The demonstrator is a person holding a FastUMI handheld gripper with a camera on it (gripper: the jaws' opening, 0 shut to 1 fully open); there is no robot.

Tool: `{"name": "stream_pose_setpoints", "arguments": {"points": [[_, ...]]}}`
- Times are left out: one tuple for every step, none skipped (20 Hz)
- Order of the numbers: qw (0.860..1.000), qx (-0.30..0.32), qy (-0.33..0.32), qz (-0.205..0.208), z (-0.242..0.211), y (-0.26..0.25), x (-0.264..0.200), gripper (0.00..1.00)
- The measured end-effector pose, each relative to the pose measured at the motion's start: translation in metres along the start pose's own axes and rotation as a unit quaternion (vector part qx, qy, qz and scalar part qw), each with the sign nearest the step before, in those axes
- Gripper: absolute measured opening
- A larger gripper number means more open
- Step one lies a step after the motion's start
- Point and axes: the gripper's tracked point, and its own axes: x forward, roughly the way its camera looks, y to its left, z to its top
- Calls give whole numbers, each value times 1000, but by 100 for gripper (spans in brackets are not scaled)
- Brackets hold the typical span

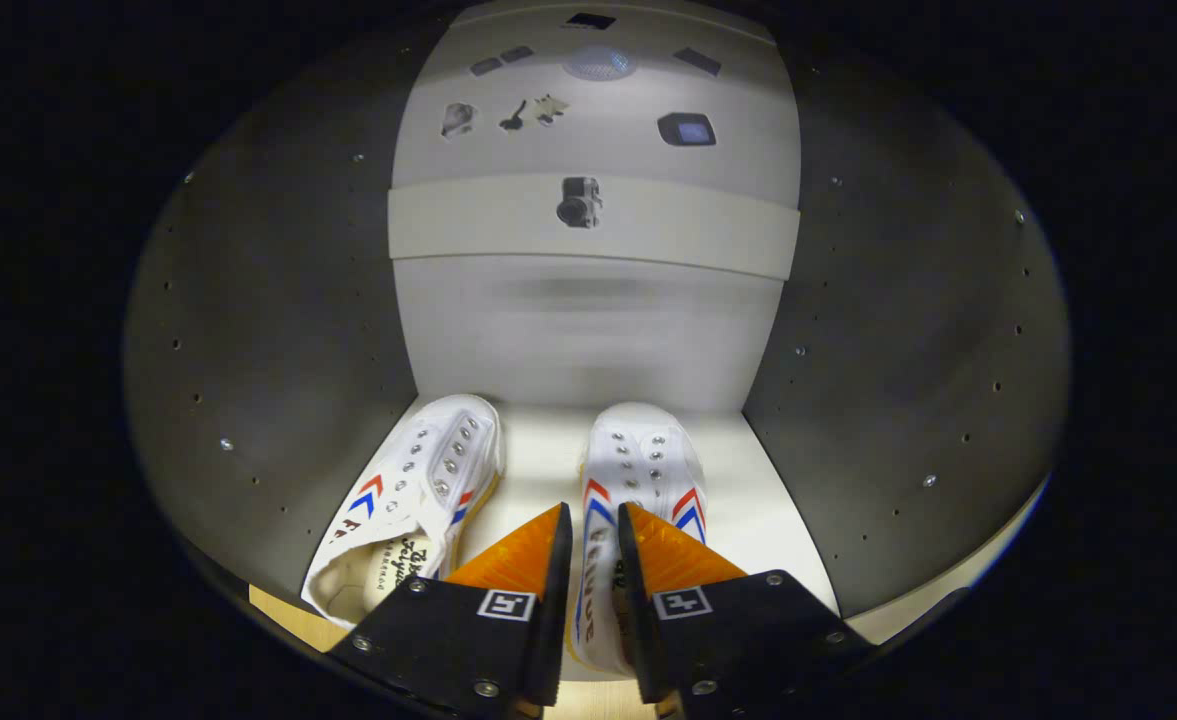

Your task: Open the shoe cabinet door, grab the shoes and put them into the shoe cabinet, then close the shoe cabinet door.

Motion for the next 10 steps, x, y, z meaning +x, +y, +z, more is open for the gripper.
{"name": "stream_pose_setpoints", "arguments": {"points": [[1000, 1, -6, 1, 4, -2, -10, 41], [1000, 3, -11, 2, 5, -1, -22, 46], [1000, 6, -18, 7, 6, 1, -35, 50], [999, 9, -28, 15, 7, 3, -50, 53], [999, 9, -39, 19, 7, 5, -66, 58], [998, 5, -51, 23, 7, 6, -84, 60], [998, 1, -60, 30, 6, 8, -102, 65], [997, -5, -67, 45, 2, 14, -122, 68], [996, -2, -75, 53, 0, 18, -140, 69], [995, 7, -81, 65, -6, 24, -161, 70]]}}
